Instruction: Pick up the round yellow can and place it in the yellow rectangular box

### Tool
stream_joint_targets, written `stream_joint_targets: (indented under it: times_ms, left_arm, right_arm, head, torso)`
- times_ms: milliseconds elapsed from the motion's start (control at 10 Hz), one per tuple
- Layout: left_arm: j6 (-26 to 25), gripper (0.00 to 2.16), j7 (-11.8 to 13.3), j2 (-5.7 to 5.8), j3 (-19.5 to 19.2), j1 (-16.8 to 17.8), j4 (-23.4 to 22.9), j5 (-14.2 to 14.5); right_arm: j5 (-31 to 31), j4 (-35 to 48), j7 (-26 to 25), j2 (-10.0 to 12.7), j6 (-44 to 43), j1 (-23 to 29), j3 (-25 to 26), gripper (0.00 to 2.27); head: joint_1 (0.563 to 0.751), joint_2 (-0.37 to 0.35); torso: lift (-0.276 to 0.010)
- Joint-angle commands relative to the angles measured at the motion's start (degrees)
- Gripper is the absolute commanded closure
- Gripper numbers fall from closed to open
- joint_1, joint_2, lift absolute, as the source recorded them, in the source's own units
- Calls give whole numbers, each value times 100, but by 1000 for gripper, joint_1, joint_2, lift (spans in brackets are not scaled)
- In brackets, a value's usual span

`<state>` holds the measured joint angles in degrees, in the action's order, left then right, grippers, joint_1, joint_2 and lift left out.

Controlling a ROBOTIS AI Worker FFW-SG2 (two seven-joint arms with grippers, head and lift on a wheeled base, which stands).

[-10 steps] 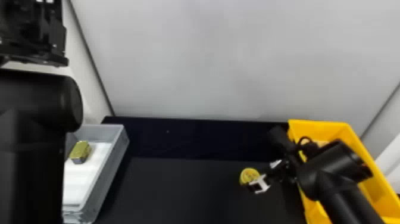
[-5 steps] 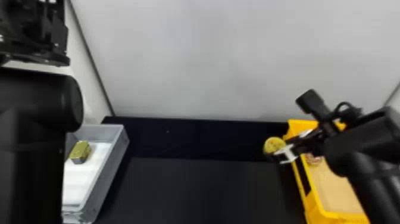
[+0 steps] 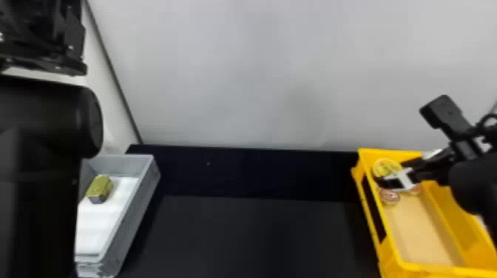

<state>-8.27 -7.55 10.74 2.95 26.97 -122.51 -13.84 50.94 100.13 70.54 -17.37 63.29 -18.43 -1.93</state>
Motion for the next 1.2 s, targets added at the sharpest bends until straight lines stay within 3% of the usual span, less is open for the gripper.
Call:
stream_joint_targets:
  times_ms: [0, 200, 700, 1100]
  left_arm:
    - [-78, 265, 17, 43, 65, 54, -1, -23]
    - [-113, 266, 34, 69, 100, 90, -1, -31]
    - [-131, 266, 78, 78, 135, 133, -1, -49]
    - [-105, 265, 78, 60, 170, 169, 17, -58]
  right_arm:
    - [112, 41, -1, -143, -25, 164, 378, 667]
    - [156, 24, -37, -266, -60, 305, 606, 667]
    - [138, -521, -309, -231, -464, 630, 1511, 668]
    - [-952, -1479, -1593, -20, -1018, 577, 1898, 667]
  head:
    - [663, 54]
    - [663, 54]
    - [663, 54]
    - [663, 54]
  torso:
    - [-10]
    - [-10]
    - [-10]
    - [-10]
